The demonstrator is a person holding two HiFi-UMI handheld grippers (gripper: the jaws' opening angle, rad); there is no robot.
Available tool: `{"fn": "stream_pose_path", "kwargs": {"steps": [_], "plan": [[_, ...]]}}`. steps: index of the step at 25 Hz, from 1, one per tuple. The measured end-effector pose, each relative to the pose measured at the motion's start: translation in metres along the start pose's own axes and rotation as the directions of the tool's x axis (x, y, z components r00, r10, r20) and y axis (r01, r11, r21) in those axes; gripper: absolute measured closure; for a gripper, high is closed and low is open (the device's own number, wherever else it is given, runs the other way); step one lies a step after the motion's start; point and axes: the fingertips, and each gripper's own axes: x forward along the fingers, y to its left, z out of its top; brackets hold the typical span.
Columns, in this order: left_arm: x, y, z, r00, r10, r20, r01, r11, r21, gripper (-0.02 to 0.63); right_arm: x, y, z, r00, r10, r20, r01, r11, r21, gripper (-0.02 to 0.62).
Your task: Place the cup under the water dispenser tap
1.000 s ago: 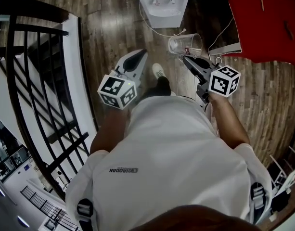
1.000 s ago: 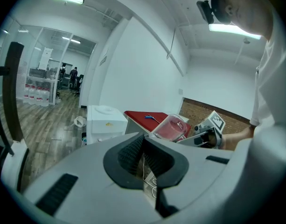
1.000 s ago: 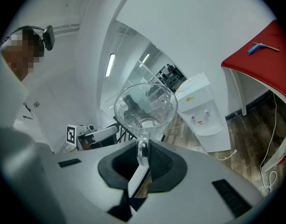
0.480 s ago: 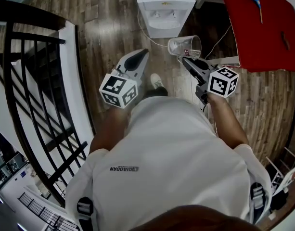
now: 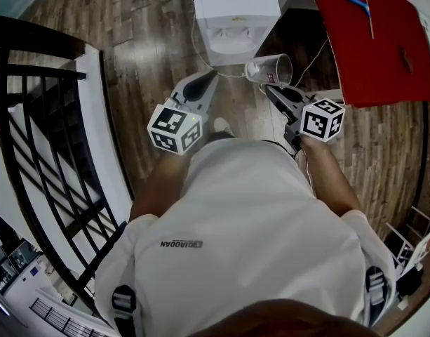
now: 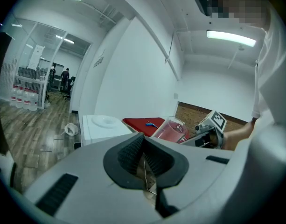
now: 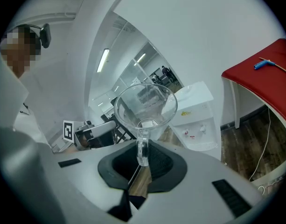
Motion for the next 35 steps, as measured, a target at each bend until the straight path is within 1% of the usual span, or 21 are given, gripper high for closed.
{"fn": "stream_pose_path", "kwargs": {"steps": [4,6,10,16,20,24,30,32,35], "plan": [[0.008,0.010,-0.003,1.000,-0.012,-0.011,0.012,1.000,0.011,0.609,0.003,-0.006,0.004,1.000,-0.019,0.011,0.019,0.999,0.025,0.552],[0.007,0.014,-0.004,1.000,-0.010,-0.015,0.010,1.000,0.004,0.609,0.004,-0.007,0.002,1.000,-0.025,0.000,0.025,0.999,0.030,0.552],[0.005,0.022,-0.010,1.000,0.000,-0.022,-0.001,1.000,-0.011,0.609,0.014,-0.015,-0.005,0.999,-0.033,-0.037,0.034,0.999,0.029,0.552],[0.008,0.029,-0.032,0.998,0.029,-0.058,-0.031,0.999,-0.044,0.609,0.034,-0.038,-0.015,0.998,-0.041,-0.054,0.044,0.998,0.044,0.552],[0.018,0.033,-0.047,0.995,0.049,-0.087,-0.055,0.997,-0.063,0.609,0.048,-0.062,-0.026,0.994,-0.055,-0.097,0.058,0.998,0.027,0.552],[0.031,0.041,-0.062,0.991,0.072,-0.115,-0.081,0.994,-0.074,0.609,0.065,-0.092,-0.037,0.989,-0.066,-0.133,0.072,0.997,0.039,0.552],[0.064,0.049,-0.084,0.984,0.070,-0.161,-0.083,0.993,-0.079,0.609,0.088,-0.134,-0.048,0.981,-0.090,-0.171,0.102,0.993,0.058,0.552],[0.077,0.053,-0.093,0.982,0.075,-0.172,-0.092,0.992,-0.091,0.609,0.095,-0.148,-0.053,0.979,-0.096,-0.182,0.109,0.992,0.062,0.552],[0.100,0.060,-0.111,0.977,0.075,-0.199,-0.101,0.988,-0.120,0.609,0.108,-0.173,-0.064,0.972,-0.116,-0.206,0.127,0.991,0.039,0.552]]}}
